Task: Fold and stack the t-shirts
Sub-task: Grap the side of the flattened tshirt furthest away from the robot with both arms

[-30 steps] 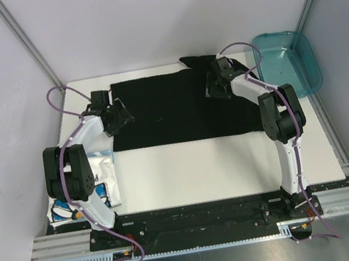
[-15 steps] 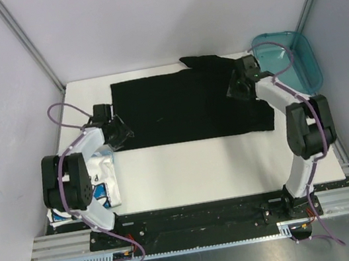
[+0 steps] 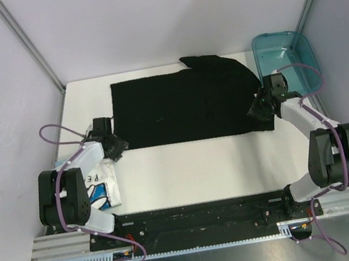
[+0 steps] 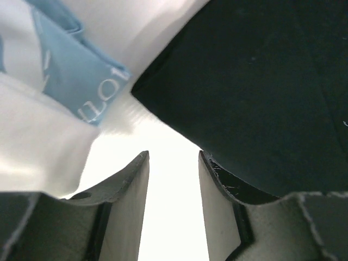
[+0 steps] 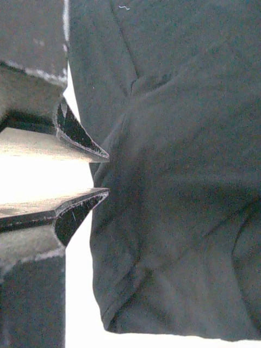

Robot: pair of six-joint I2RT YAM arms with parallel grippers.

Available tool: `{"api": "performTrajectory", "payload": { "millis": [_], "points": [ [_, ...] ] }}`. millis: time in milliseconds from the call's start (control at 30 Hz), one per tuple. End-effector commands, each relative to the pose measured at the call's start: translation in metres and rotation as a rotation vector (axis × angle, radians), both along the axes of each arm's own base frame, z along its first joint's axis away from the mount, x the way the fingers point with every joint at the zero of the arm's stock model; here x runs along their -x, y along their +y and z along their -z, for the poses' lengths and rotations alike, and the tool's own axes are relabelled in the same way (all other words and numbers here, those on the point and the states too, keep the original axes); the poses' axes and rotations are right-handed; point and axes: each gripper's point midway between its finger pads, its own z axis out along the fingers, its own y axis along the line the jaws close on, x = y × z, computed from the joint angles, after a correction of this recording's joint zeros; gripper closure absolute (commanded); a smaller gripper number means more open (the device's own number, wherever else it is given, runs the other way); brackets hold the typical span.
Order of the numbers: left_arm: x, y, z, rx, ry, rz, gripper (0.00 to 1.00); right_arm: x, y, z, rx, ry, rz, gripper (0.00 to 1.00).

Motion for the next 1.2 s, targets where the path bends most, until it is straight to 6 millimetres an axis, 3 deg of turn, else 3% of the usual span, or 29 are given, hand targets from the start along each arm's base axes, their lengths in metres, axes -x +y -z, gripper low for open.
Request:
{"api": "performTrajectory", "payload": {
  "millis": [0, 433, 800, 1167],
  "points": [
    [-0.009, 0.018, -0.003, -0.011, -0.063, -0.143, 0.53, 0.011, -0.01, -0.009, -0.045, -0.036, 0.025, 0.71],
    [-0.022, 0.036, 0.014, -0.014, -0.07, -0.187, 0.54, 0.03, -0.028, 0.004, -0.045, -0.015, 0.064, 0.71],
    [-0.013, 0.053, 0.019, -0.083, -0.062, -0.24, 0.63, 0.037, -0.05, 0.018, -0.026, 0.021, 0.121, 0.68],
    [-0.019, 0.054, 0.021, -0.107, -0.053, -0.2, 0.87, 0.058, -0.084, 0.034, -0.031, 0.077, 0.248, 0.63]
  ]
}}
